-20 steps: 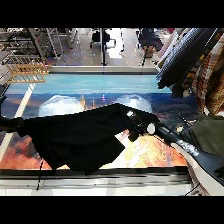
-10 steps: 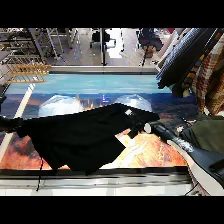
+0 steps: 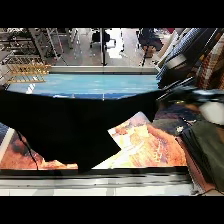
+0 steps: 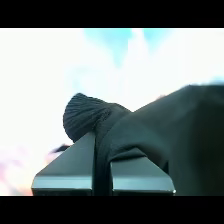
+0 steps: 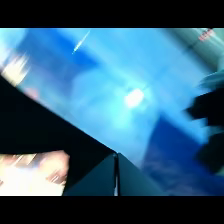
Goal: Fold the clothes and pants, and hang the long-sleeved shirts on hangers.
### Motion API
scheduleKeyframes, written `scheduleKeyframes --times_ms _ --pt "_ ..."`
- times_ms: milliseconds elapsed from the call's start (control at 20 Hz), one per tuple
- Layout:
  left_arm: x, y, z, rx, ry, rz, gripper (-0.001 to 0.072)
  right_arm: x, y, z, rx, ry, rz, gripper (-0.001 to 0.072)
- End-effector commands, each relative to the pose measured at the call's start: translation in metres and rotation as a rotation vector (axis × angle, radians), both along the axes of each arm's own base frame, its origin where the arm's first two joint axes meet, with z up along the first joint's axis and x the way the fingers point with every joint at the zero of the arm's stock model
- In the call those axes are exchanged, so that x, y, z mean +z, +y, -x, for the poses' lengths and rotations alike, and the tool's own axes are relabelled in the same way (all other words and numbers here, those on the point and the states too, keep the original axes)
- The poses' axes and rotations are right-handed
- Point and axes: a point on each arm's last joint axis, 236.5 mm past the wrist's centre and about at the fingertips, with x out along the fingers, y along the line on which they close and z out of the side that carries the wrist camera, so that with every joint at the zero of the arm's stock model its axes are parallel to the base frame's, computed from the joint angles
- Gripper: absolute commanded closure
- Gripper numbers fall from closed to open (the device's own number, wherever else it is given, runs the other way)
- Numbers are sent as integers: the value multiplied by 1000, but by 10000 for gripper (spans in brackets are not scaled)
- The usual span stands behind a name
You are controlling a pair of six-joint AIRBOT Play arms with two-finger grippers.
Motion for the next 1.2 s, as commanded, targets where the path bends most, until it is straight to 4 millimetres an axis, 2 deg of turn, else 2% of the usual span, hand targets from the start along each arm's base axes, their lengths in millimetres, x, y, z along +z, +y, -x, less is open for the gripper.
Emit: scheduleKeyframes --times_ms 0,100,150,200,250,300,350,450,500,600,650,750,850,1000,1100,1150 --pt "134 -5 70 154 -302 -188 692 129 -46 95 -92 -313 -65 704" --pt "193 -8 108 269 -458 -300 692 157 -58 135 -109 -409 -82 704" --pt "212 -12 118 294 -516 -339 692 163 -61 147 -117 -432 -85 704" --pt "220 -14 123 303 -548 -354 692 166 -65 155 -124 -445 -81 704" --pt "215 -13 120 298 -531 -345 692 163 -68 157 -135 -434 -70 704" --pt "201 -8 113 285 -482 -317 692 154 -71 153 -148 -395 -54 704" --pt "176 3 102 274 -407 -272 692 136 -73 143 -161 -328 -34 704" --pt "117 31 78 259 -254 -153 692 86 -70 113 -170 -151 0 704" --pt "86 44 65 255 -196 -85 692 56 -68 94 -171 -57 16 704" --pt "13 64 40 242 -59 57 692 -14 -63 52 -188 124 32 704" --pt "-26 71 27 232 8 124 693 -46 -63 31 -210 194 24 704" --pt "-91 89 -5 245 67 206 693 -108 -67 -14 -262 285 -11 704" --pt "-138 111 -46 279 68 240 693 -157 -72 -71 -291 285 -57 705" --pt "-199 132 -111 362 23 316 695 -217 -57 -157 -276 163 -180 705" --pt "-235 134 -150 394 1 334 691 -246 -43 -200 -280 106 -287 703" --pt "-245 135 -169 399 -21 318 631 -254 -37 -216 -280 90 -321 679"
